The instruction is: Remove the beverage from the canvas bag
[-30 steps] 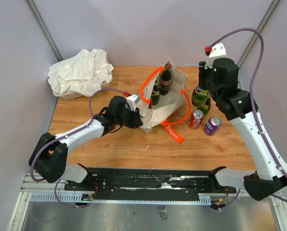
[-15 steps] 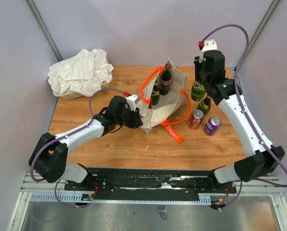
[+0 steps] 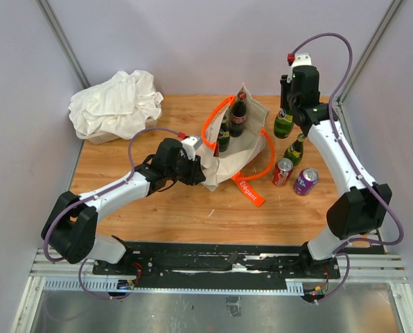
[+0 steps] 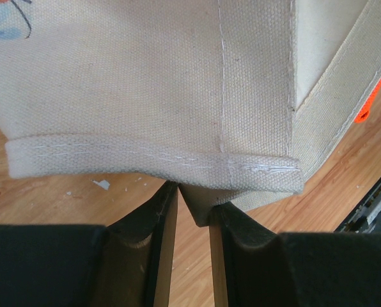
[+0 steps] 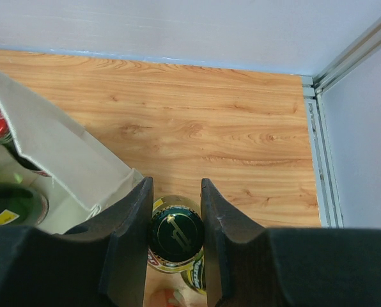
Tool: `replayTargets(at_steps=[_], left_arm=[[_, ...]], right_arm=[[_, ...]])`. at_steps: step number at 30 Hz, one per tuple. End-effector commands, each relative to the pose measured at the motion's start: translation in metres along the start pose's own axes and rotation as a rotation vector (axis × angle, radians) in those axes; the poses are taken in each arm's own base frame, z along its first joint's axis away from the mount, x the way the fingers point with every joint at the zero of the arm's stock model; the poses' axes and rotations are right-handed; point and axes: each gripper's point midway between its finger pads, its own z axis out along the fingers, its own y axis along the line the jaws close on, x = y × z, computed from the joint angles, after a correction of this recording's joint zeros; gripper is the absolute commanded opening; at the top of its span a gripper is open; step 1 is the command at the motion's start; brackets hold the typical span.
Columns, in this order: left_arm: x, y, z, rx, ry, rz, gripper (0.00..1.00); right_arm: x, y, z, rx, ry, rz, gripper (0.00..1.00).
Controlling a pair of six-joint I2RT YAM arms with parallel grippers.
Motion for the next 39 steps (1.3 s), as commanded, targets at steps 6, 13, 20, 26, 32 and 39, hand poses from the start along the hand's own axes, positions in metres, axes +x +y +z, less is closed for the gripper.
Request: replayTargets(at_steps=[6, 13, 20, 26, 32, 39], left_arm=[[0.005, 0.006, 0.0, -0.045, 0.014, -0.024, 0.28], [0.0, 0.006, 0.001, -0.05, 0.0, -0.024, 0.28], [0.002, 0.007, 0.002, -0.055, 0.003, -0.029, 0.28], [0.002, 0.009, 0.003, -0.059, 0.008, -0.025, 0.28], [0.001, 0.009, 0.006, -0.057, 0.013, -0.021, 0.28], [0.0, 0.008, 0.006, -0.054, 0.016, -0.014, 0.28]], right_arm=[[-0.032, 0.001, 0.035, -0.033, -0.232, 0.084, 0.01], [0.0, 0.011, 0.068, -0.037, -0.235, 0.062, 0.01], [0.021, 0.014, 0.083, -0.03, -0.227, 0.032, 0.01], [0.044, 0.009, 0.088, 0.007, -0.187, 0.029, 0.01], [0.066, 0.003, 0.086, 0.047, -0.149, 0.027, 0.01], [0.075, -0.001, 0.083, 0.068, -0.129, 0.038, 0.35]])
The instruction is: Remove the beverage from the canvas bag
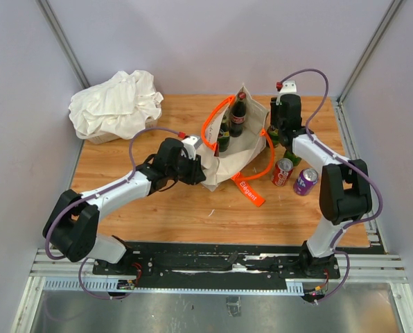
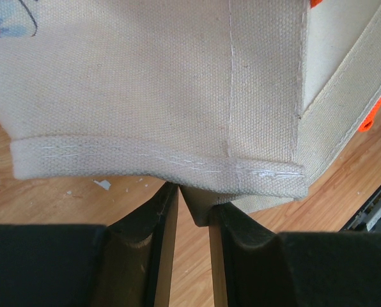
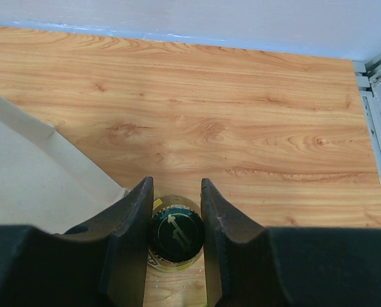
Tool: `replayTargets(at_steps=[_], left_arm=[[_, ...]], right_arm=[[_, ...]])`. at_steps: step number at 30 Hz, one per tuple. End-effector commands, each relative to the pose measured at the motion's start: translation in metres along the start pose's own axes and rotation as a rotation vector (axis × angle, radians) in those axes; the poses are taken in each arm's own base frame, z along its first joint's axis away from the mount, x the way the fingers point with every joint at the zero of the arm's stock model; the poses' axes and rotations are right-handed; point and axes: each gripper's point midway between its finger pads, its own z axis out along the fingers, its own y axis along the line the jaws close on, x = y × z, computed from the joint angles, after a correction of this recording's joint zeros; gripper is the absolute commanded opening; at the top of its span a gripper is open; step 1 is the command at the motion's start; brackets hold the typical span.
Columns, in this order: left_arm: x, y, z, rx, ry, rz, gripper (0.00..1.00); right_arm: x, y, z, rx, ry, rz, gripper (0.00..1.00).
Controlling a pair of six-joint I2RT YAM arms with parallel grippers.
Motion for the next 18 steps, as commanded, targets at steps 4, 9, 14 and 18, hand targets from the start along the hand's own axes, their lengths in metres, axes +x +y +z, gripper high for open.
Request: replayTargets(at_steps=[4, 9, 14, 18], left_arm=[[0.001, 0.006, 0.002, -0.035, 0.013, 0.009, 0.28], [0.0, 0.006, 0.001, -0.034, 0.01, 0.01, 0.28], [-0.003, 0.004, 0.0, -0.028, 0.006, 0.011, 0.28], [-0.005, 0.003, 0.0, -0.026, 0.012, 0.017, 0.28]], right_arm=[[-0.037, -0.022, -0.013, 0.068, -0.107, 0.041, 0.65], [-0.057, -0.023, -0.022, 0.065, -0.144, 0.05, 0.76], [-0.106, -0.018, -0.049, 0.052, -0.248, 0.051, 0.74], [-0.156, -0.004, -0.087, 0.011, -0.342, 0.041, 0.72]])
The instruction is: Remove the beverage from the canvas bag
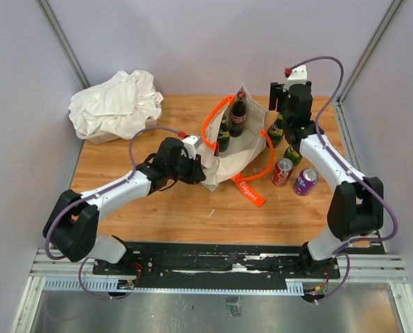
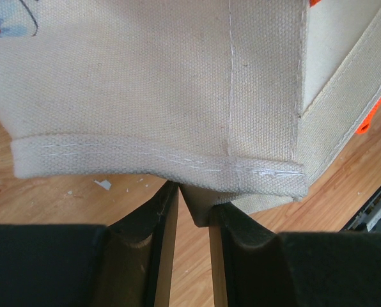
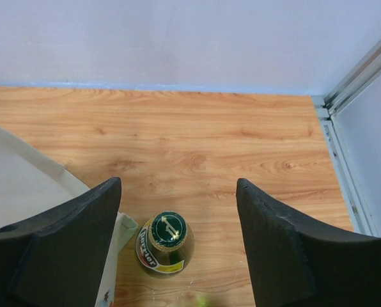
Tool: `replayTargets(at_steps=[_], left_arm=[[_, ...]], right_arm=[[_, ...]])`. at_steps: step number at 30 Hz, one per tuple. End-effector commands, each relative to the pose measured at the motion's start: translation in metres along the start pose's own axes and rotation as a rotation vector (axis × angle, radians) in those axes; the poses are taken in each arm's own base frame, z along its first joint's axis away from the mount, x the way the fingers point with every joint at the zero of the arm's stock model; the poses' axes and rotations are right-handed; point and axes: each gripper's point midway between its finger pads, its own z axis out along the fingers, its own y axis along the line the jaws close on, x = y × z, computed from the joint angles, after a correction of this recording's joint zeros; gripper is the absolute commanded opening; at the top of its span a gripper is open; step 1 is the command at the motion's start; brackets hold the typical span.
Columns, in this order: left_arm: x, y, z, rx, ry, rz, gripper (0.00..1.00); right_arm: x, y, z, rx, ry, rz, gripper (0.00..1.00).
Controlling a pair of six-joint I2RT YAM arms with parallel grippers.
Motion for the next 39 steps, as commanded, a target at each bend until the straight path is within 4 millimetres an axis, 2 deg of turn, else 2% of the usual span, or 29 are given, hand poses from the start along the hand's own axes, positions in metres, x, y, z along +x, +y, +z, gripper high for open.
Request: replayTargets(at_steps=[1, 4, 7, 11, 15, 24, 31, 39], left_arm=[[-0.004, 0.003, 0.0, -0.028, 0.012, 0.017, 0.28], [-0.007, 0.003, -0.001, -0.033, 0.01, 0.022, 0.28], [-0.009, 0.004, -0.001, -0.036, 0.01, 0.021, 0.28], [-0.014, 0.003, -0.001, -0.037, 0.0, 0.023, 0.28], [-0.02, 0.0, -0.002, -0.029, -0.004, 0.032, 0.28], [-0.024, -0.002, -0.003, -0.024, -0.011, 0.033, 0.28], [-0.029, -0.003, -0.007, -0.029, -0.03, 0.041, 0.28], [-0.031, -0.003, -0.011, -0.035, -0.04, 0.043, 0.28]], right_arm=[[-0.102, 0.014, -0.043, -0.039, -0.206, 0.015, 0.72], [-0.133, 0.032, -0.066, -0.105, -0.257, 0.029, 0.72], [-0.147, 0.053, -0.082, -0.18, -0.272, 0.054, 0.72], [-0.151, 0.082, -0.096, -0.288, -0.253, 0.108, 0.71], [-0.139, 0.106, -0.105, -0.358, -0.227, 0.113, 0.67], [-0.106, 0.142, -0.098, -0.43, -0.135, 0.122, 0.56], [-0.105, 0.158, -0.083, -0.441, -0.118, 0.151, 0.57], [-0.093, 0.164, -0.064, -0.408, -0.095, 0.142, 0.49]])
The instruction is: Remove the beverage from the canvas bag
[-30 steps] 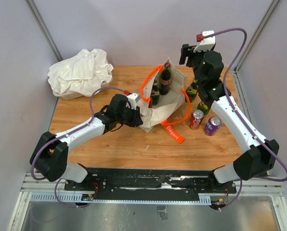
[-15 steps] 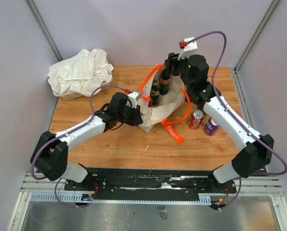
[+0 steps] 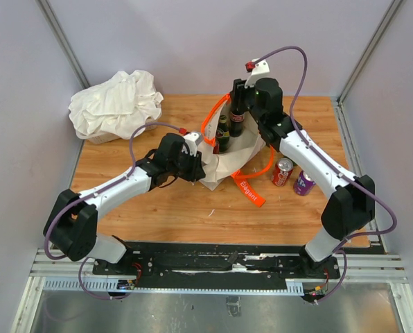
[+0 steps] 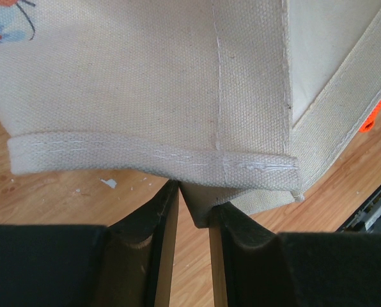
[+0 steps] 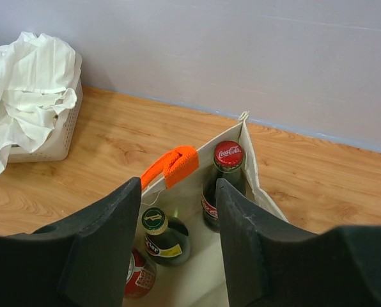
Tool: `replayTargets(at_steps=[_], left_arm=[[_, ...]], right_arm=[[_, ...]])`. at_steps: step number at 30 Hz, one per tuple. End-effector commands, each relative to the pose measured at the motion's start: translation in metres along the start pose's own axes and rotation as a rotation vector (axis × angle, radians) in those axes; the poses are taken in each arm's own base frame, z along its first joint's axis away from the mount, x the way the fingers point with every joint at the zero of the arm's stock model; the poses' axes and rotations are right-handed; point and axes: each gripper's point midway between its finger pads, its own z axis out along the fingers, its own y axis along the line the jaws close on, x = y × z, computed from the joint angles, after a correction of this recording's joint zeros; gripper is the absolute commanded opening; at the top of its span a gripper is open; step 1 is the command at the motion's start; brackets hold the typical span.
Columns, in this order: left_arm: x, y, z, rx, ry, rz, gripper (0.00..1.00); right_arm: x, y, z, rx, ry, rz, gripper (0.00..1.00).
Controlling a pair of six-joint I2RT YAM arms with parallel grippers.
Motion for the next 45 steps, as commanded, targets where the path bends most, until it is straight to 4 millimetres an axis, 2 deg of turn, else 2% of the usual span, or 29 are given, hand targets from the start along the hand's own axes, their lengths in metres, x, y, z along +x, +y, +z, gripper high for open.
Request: replayTargets(at_steps=[1, 3, 5, 7, 8, 12, 17, 24, 31, 39, 45], left_arm=[[-0.019, -0.001, -0.006, -0.016, -0.061, 0.03, 0.28], [-0.02, -0.001, -0.007, -0.017, -0.063, 0.029, 0.28], [-0.021, -0.001, -0.008, -0.018, -0.069, 0.029, 0.28], [-0.022, -0.001, -0.009, -0.019, -0.073, 0.029, 0.28], [-0.023, -0.002, -0.009, -0.019, -0.073, 0.028, 0.28], [-0.027, -0.002, -0.011, -0.022, -0.076, 0.033, 0.28], [-0.034, -0.004, -0.015, -0.021, -0.08, 0.045, 0.29], [-0.04, -0.009, -0.02, -0.007, -0.096, 0.051, 0.33], [-0.049, -0.015, -0.023, 0.015, -0.117, 0.055, 0.34], [-0.062, -0.02, -0.026, 0.026, -0.144, 0.056, 0.34], [-0.064, -0.021, -0.026, 0.03, -0.145, 0.057, 0.34]], right_arm=[[-0.018, 0.005, 0.005, 0.013, -0.047, 0.018, 0.48], [-0.012, 0.003, 0.007, 0.027, -0.035, 0.019, 0.44], [-0.005, 0.001, 0.008, 0.036, -0.022, 0.02, 0.35], [0.002, -0.003, 0.007, 0.058, -0.014, 0.026, 0.09], [0.005, -0.005, 0.006, 0.067, -0.009, 0.026, 0.05], [0.01, -0.003, 0.007, 0.059, 0.02, 0.022, 0.12], [0.019, 0.0, 0.011, 0.048, 0.061, 0.053, 0.12], [0.033, -0.004, 0.022, 0.058, 0.109, 0.071, 0.2], [0.044, -0.022, 0.036, 0.101, 0.132, 0.072, 0.33], [0.052, -0.045, 0.045, 0.152, 0.145, 0.07, 0.4], [0.058, -0.058, 0.057, 0.179, 0.148, 0.073, 0.51]])
